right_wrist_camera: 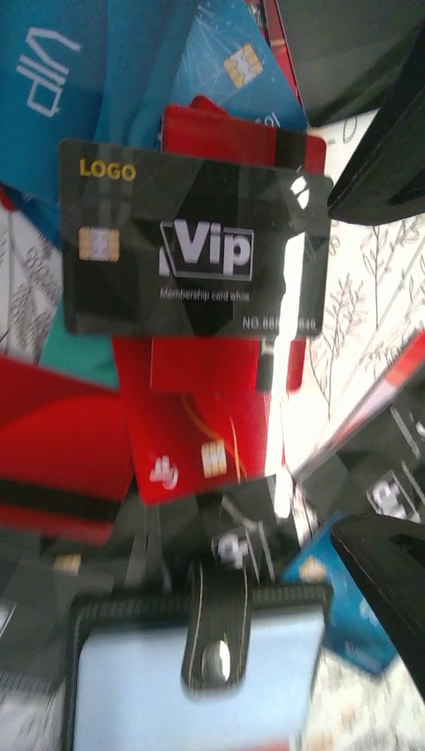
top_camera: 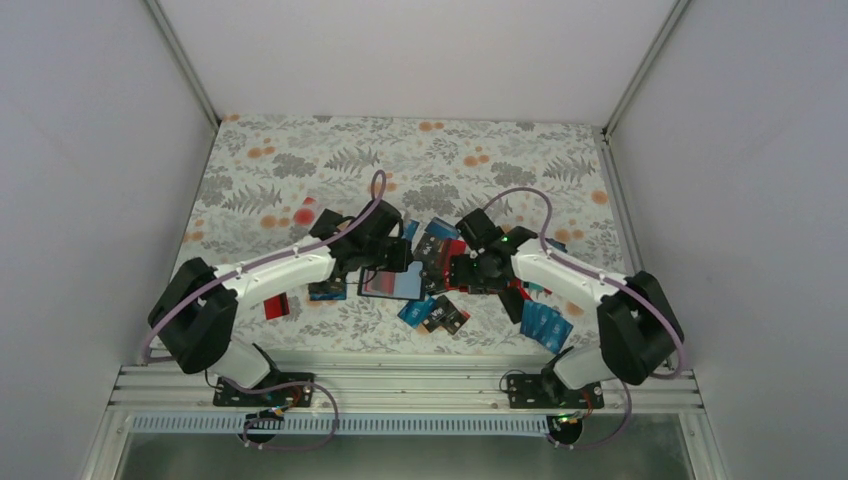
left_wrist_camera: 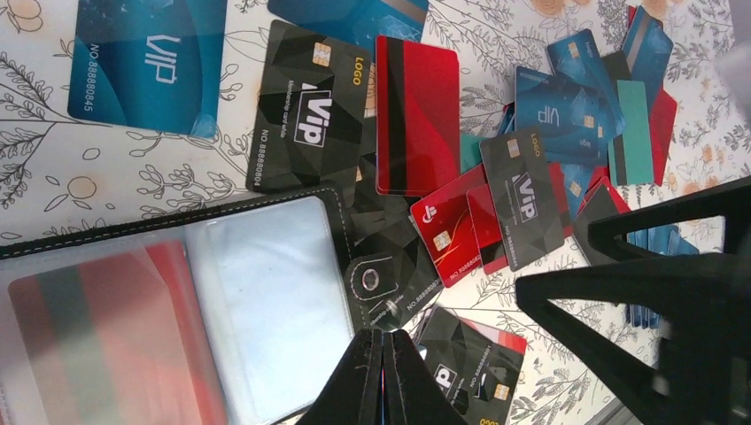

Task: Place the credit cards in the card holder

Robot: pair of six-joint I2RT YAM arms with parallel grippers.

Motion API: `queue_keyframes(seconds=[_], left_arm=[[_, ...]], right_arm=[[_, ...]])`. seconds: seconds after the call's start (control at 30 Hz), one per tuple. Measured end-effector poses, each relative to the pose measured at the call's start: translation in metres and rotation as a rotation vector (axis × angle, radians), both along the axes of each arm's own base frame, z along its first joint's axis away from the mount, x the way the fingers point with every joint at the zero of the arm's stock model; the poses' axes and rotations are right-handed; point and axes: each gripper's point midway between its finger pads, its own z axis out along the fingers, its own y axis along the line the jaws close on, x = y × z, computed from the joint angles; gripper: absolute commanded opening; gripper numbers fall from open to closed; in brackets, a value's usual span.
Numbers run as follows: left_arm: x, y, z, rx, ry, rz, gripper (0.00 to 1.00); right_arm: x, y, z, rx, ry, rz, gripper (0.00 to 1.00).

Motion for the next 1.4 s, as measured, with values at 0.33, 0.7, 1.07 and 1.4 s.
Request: queue_keyframes(seconds=[0.33, 0.7, 1.07, 1.4], left_arm=[[-0.01, 0.012, -0.001, 0.007, -0.004, 0.006, 0.03], [-0.011, 0.014, -0.003, 0.016, -0.003, 0.01, 0.03], [-0.011, 0.015, -0.004, 0.02, -0.003, 0.013, 0.02], [-0.009, 0.017, -0.003, 0.026, -0.013, 0.021, 0.02]], right_arm=[[-0.004, -0.021, -0.041, -0.164, 0.092, -0.02, 0.88], [0.0, -0.033, -0.05, -0.192, 0.104, -0.052, 0.79], [0.001, -0.036, -0.052, -0.207, 0.101, -0.043, 0.64], [0.003, -0.038, -0.054, -0.231, 0.099, -0.032, 0.57]])
